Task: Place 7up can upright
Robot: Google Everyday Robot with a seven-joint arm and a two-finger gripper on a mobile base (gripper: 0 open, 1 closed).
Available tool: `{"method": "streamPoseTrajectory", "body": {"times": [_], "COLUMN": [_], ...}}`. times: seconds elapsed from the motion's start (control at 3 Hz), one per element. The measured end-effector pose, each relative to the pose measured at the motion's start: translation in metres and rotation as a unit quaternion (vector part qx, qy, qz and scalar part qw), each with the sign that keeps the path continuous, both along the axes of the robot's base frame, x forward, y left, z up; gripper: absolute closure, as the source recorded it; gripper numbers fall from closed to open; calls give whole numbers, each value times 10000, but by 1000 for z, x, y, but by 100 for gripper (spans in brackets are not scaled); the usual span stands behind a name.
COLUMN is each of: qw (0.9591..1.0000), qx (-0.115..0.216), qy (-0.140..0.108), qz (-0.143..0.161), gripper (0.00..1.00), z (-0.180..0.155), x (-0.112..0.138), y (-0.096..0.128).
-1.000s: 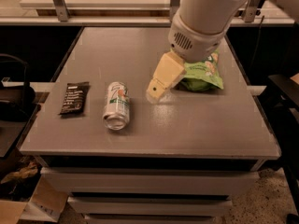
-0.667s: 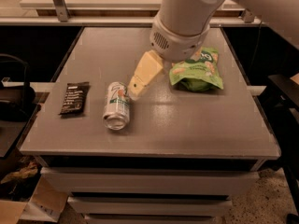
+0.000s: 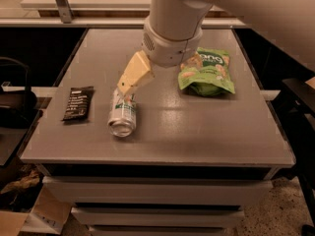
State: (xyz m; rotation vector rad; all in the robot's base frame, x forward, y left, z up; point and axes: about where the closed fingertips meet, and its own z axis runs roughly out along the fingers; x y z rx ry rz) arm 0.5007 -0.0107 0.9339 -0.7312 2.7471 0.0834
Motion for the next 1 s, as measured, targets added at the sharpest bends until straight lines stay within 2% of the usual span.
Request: {"method": "streamPoseTrajectory", "body": {"times": [0.33,0.67,1.0], "qw": [9999,9991,9970], "qx": [44,38,33], "qy": [-8,12,138], "qz": [-162,-417,-757], "gripper": [0,0,0], "z": [-2,-13,-26], "x": [1,5,9], "y": [2,24,51]}}
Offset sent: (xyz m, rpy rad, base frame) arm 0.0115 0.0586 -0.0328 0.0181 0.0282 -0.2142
